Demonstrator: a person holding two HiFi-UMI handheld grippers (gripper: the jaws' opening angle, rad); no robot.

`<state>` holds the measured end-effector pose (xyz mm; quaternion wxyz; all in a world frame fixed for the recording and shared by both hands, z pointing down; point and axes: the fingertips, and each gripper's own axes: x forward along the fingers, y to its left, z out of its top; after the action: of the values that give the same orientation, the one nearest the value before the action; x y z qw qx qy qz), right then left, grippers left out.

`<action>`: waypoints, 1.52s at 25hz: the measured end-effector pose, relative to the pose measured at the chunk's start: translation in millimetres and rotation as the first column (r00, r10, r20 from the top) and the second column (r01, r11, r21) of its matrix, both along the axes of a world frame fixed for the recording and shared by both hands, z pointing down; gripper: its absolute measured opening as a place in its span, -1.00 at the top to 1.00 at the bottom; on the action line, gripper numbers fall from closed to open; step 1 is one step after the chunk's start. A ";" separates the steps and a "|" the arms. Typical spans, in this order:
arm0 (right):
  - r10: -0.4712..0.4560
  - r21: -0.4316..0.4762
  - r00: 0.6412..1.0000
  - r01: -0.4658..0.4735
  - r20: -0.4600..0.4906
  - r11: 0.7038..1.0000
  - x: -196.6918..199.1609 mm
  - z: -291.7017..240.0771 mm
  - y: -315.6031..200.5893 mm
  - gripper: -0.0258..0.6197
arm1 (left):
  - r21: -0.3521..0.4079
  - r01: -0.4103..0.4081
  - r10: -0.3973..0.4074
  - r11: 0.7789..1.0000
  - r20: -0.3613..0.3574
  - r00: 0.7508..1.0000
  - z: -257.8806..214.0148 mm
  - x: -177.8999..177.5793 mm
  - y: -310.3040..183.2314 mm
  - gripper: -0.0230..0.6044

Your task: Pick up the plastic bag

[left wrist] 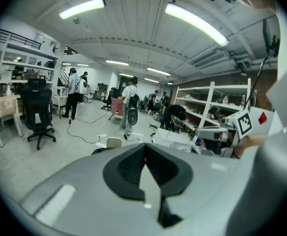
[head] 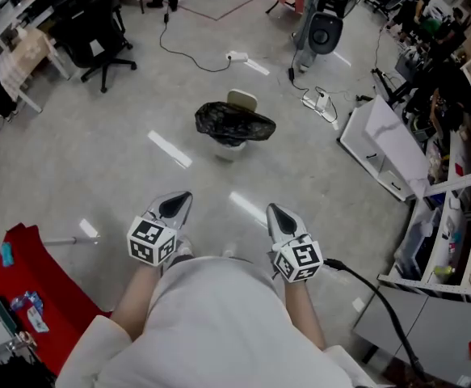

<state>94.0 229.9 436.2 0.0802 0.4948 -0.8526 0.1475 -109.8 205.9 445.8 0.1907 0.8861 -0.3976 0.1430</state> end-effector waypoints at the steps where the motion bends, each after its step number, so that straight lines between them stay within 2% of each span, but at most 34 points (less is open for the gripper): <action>1: -0.011 -0.003 1.000 0.011 -0.002 1.000 3.9 2.4 0.7 0.92 | 0.001 -0.001 0.001 1.000 0.010 1.000 2.2 3.8 0.5 0.92; 6: -0.071 -0.010 0.997 0.071 -0.021 0.997 28.0 14.7 -1.2 0.92 | 0.028 -0.015 0.013 1.000 0.070 0.997 10.8 27.4 2.6 0.92; 13: -0.122 -0.011 0.992 0.122 -0.029 0.992 47.0 19.7 -10.3 0.92 | 0.013 0.030 -0.031 0.999 0.046 0.998 18.3 42.8 -2.5 0.92; 20: -0.118 -0.029 0.993 0.118 -0.018 0.993 51.7 23.4 -38.3 0.92 | 0.015 0.032 -0.032 0.999 0.041 0.999 17.0 48.9 -36.7 0.92; 28: -0.086 -0.070 0.996 0.086 0.001 0.994 40.9 31.6 -103.0 0.92 | 0.002 0.019 -0.019 1.000 0.057 0.998 27.0 34.7 -112.2 0.92; 38: -0.011 -0.106 1.000 0.010 -0.011 0.994 1.2 39.2 -214.9 0.92 | -0.024 -0.040 0.042 0.999 0.081 0.996 34.9 -14.8 -234.1 0.92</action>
<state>95.1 15.0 475.4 0.1120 0.4863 -0.8457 0.1892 -124.6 -28.2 480.7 0.1810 0.8854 -0.3850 0.1873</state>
